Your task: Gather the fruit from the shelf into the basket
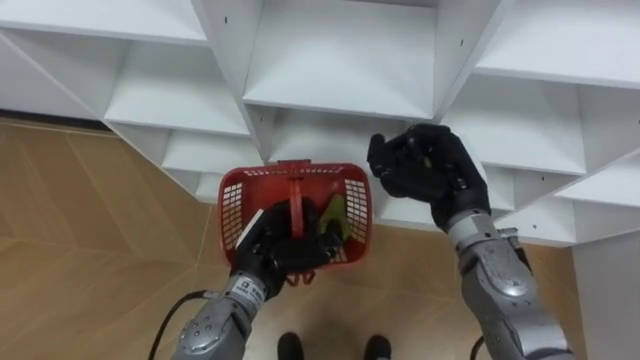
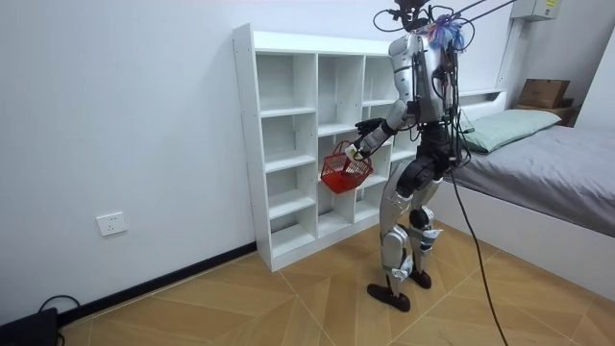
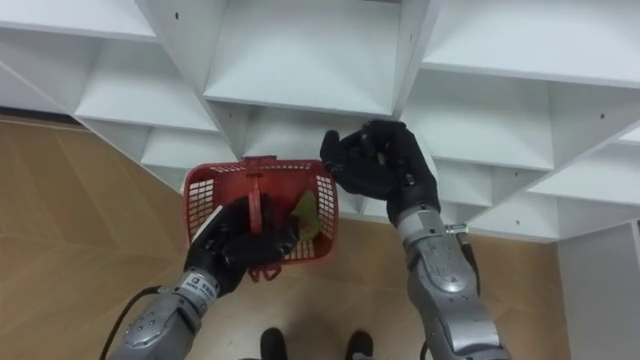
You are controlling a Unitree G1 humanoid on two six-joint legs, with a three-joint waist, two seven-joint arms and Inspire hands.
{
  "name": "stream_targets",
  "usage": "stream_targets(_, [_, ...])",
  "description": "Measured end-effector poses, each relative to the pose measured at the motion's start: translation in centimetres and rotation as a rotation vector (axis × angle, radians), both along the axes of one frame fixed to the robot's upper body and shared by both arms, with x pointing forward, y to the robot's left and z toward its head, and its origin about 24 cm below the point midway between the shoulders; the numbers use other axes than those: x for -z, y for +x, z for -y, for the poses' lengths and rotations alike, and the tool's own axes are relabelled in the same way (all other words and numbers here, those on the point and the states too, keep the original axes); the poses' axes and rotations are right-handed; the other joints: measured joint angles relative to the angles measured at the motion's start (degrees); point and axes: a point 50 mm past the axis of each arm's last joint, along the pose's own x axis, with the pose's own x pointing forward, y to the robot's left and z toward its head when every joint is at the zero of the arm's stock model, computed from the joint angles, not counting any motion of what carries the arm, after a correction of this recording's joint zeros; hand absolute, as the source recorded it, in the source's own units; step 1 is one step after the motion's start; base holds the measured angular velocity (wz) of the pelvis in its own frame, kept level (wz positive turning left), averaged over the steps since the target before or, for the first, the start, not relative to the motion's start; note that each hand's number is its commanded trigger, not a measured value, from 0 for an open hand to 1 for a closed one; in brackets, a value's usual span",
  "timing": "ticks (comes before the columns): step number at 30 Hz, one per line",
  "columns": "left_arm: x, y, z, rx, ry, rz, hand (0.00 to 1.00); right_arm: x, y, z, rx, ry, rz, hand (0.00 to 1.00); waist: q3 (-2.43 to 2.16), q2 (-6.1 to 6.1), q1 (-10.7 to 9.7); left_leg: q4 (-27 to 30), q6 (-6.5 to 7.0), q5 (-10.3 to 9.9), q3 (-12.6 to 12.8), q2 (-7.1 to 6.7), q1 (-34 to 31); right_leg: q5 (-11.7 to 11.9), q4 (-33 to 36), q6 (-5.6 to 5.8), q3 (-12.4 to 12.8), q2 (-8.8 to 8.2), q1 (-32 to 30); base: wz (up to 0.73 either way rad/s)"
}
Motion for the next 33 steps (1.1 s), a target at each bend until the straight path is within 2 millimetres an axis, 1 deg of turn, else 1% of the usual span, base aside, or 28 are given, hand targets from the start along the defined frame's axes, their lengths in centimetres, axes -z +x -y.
stream_targets(4, [-0.1,0.2,0.0,-0.005,-0.019,0.001,1.00,0.1,-0.1,-0.6,-0.018,0.005,-0.004,1.00,0.03,-0.05,-0.23,-0.22,-0.04,0.03,0.15,0.00,0.31,0.01,0.01,0.00,0.30,0.05,0.12,-0.03])
stream_targets(8, [-0.3,0.3,0.1,0.001,-0.021,0.009,1.00,0.1,-0.1,-0.8,-0.022,0.008,-0.004,1.00,0.11,-0.17,-0.30,-0.38,-0.04,0.03,0.20,-0.06,0.44,0.01,-0.01,0.01,0.50,0.06,0.12,0.00])
stream_targets(12, [-0.3,0.4,0.2,0.001,-0.038,0.008,1.00,0.1,-0.1,-0.8,-0.023,0.013,-0.005,1.00,0.48,-0.67,-0.25,-0.39,-0.06,0.02,0.20,-0.06,0.43,0.00,-0.04,0.02,0.50,0.08,0.10,0.00])
stream_targets(17, [-0.4,0.3,0.6,0.013,-0.056,0.003,1.00,0.2,-0.2,-1.4,-0.046,0.015,-0.009,1.00,0.52,-0.73,-0.08,-0.38,-0.09,-0.02,0.19,0.01,0.18,0.02,-0.44,0.01,0.39,0.14,0.00,0.00])
stream_targets(23, [-0.7,0.7,1.2,0.049,-0.060,0.021,1.00,0.4,-0.4,-2.2,-0.096,0.026,-0.014,1.00,0.54,-0.64,0.14,-0.25,-0.25,-0.12,0.18,0.27,-0.27,0.26,-0.88,-0.08,-0.08,0.26,-0.07,0.00])
stream_targets(25, [-0.9,0.8,1.3,0.052,-0.060,0.027,1.00,0.4,-0.4,-2.4,-0.102,0.031,-0.014,1.00,0.63,-0.50,0.15,-0.26,-0.30,-0.14,0.18,0.33,-0.26,0.28,-0.88,-0.11,-0.11,0.31,-0.07,0.00])
stream_targets(28, [-0.9,0.9,1.4,0.055,-0.060,0.031,1.00,0.4,-0.4,-2.5,-0.109,0.034,-0.017,1.00,0.91,-0.07,0.15,-0.25,-0.31,-0.15,0.18,0.37,-0.25,0.34,-0.85,-0.20,-0.13,0.36,-0.07,0.00])
stream_targets(30, [-1.0,0.9,1.5,0.055,-0.064,0.031,1.00,0.4,-0.4,-2.6,-0.113,0.035,-0.017,1.00,0.97,0.14,0.15,-0.23,-0.31,-0.15,0.18,0.40,-0.25,0.36,-0.84,-0.24,-0.13,0.38,-0.07,0.00])
stream_targets(33, [-1.0,0.9,1.7,0.056,-0.070,0.031,1.00,0.4,-0.4,-2.6,-0.121,0.038,-0.016,1.00,0.91,0.38,0.11,-0.16,-0.32,-0.15,0.19,0.43,-0.25,0.37,-0.81,-0.26,-0.09,0.43,-0.07,0.00])
